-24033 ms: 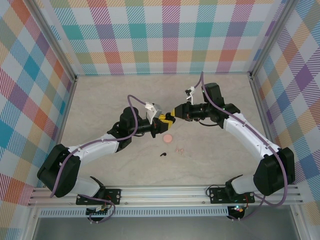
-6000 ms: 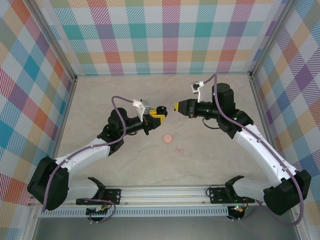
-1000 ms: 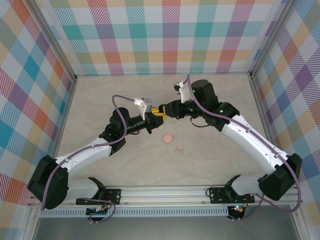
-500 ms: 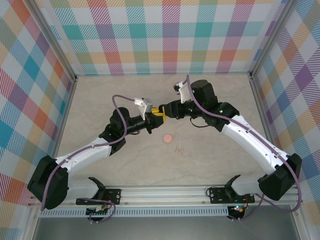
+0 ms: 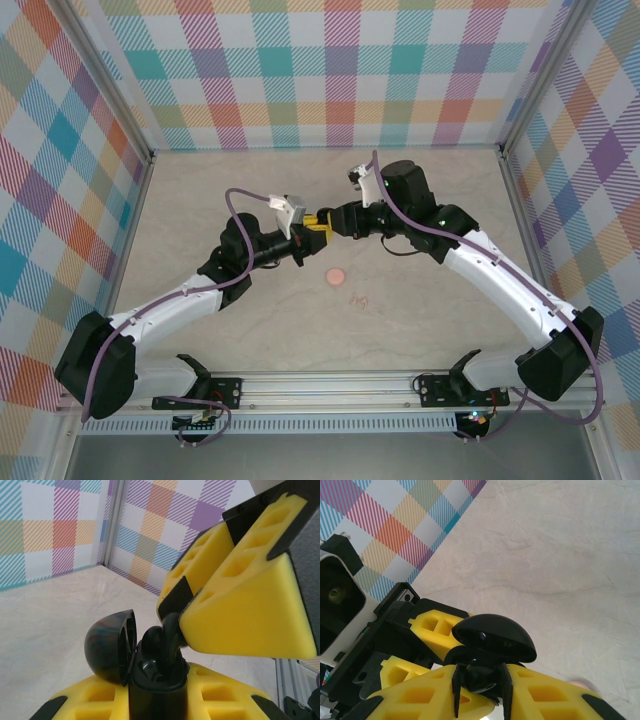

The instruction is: Insert the wireless bluetooth earbuds into the charging case

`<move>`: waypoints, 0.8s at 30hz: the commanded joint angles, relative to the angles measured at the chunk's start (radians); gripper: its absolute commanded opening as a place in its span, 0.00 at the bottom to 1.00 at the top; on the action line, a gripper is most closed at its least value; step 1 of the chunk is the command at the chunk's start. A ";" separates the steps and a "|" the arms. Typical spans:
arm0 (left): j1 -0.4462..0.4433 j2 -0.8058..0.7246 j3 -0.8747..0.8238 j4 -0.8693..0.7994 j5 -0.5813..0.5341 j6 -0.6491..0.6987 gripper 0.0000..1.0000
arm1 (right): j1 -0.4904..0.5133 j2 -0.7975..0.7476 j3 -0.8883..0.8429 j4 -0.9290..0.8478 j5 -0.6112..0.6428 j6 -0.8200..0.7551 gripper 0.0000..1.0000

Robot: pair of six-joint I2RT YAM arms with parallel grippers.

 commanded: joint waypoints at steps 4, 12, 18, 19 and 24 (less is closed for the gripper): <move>-0.008 -0.044 0.040 0.063 -0.003 0.023 0.20 | 0.007 -0.014 0.012 -0.043 0.000 -0.018 0.31; -0.008 -0.043 0.038 0.046 0.007 0.030 0.20 | 0.007 -0.035 0.013 -0.034 -0.003 -0.008 0.38; -0.008 -0.055 0.036 0.028 0.000 0.046 0.20 | 0.007 -0.063 0.013 -0.037 0.043 0.004 0.40; -0.008 -0.057 0.036 0.027 0.000 0.048 0.20 | 0.007 -0.067 0.011 -0.036 0.051 0.007 0.40; -0.008 -0.065 0.037 -0.001 -0.007 0.065 0.19 | 0.006 -0.103 -0.011 -0.027 0.094 0.017 0.40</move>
